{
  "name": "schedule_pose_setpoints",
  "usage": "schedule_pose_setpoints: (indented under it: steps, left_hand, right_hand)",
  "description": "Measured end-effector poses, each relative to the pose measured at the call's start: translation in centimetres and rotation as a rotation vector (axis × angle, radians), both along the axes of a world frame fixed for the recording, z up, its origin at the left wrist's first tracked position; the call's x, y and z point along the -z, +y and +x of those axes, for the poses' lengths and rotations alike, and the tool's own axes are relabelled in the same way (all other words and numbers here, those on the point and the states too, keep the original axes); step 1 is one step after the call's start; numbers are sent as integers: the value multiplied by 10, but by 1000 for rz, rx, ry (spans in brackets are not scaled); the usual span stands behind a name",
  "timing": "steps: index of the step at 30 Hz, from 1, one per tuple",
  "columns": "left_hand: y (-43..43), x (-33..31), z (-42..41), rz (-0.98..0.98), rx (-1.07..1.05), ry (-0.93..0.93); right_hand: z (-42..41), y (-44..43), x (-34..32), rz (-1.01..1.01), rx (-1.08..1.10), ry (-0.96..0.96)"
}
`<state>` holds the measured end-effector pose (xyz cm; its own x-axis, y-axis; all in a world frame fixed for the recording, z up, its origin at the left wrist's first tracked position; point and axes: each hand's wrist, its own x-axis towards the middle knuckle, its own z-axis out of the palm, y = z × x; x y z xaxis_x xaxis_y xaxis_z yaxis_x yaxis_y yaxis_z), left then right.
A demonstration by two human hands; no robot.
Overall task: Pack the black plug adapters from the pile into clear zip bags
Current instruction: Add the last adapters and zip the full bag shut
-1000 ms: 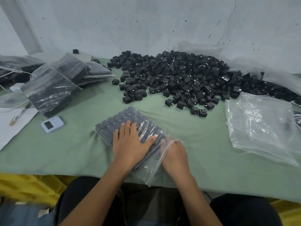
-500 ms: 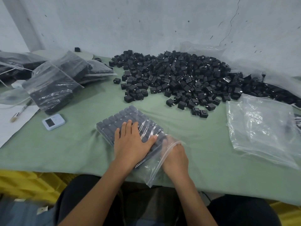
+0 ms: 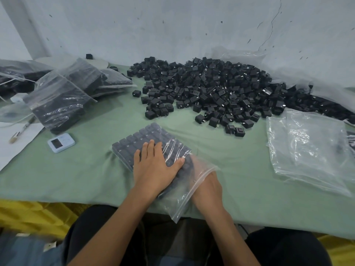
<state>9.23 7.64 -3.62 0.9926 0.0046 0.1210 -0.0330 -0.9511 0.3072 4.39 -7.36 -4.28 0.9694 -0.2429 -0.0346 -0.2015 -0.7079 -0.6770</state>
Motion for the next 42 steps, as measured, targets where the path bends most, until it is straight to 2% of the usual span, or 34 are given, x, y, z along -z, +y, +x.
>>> schedule_pose_setpoints:
  steps: [2, 5, 9, 13, 19, 23, 26, 28, 29, 31, 32, 34, 36, 39, 42]
  left_hand:
    - [0, -1, 0, -2, 3, 12]
    - [0, -3, 0, -2, 6, 23]
    - [-1, -8, 0, 5, 13, 57]
    - [-3, -16, 5, 4, 15, 99]
    - [-16, -18, 21, -78, 5, 36]
    - [-15, -6, 21, -68, 30, 27]
    - [-13, -3, 24, -63, 32, 38]
    - [-14, -3, 24, -59, 30, 33]
    - [-14, -3, 24, -56, 27, 30]
    - [-15, -3, 24, -59, 22, 29]
    - [-15, -3, 24, -64, 21, 29]
    - [-15, -3, 24, -66, 21, 30]
    - [-15, -4, 24, -63, 24, 33]
    - [-15, -4, 22, -63, 20, 32]
    - [-15, -3, 22, -63, 15, 31]
  right_hand:
    - [0, 0, 0, 42, 12, -52]
    - [1, 1, 5, -31, -42, -74]
    - [0, -2, 10, 73, 1, -55]
    - [-4, -1, 15, 25, -64, -169]
    - [-6, -4, 13, 123, -64, -185]
    - [-10, -5, 7, 72, -174, -208]
    - [-26, -18, -8, -76, -433, -213]
    - [-38, -43, -19, 13, -595, -83]
    - [-42, -58, -28, 128, -633, 3]
    - [-44, -87, -49, 335, -580, 101]
    - [-36, -100, -57, 337, -521, 63]
    - [-4, -123, -67, 196, -359, -90]
    - [41, -139, -69, 29, -190, -141]
    - [110, -160, -59, -246, -54, -44]
    - [149, -172, -43, -436, -73, 93]
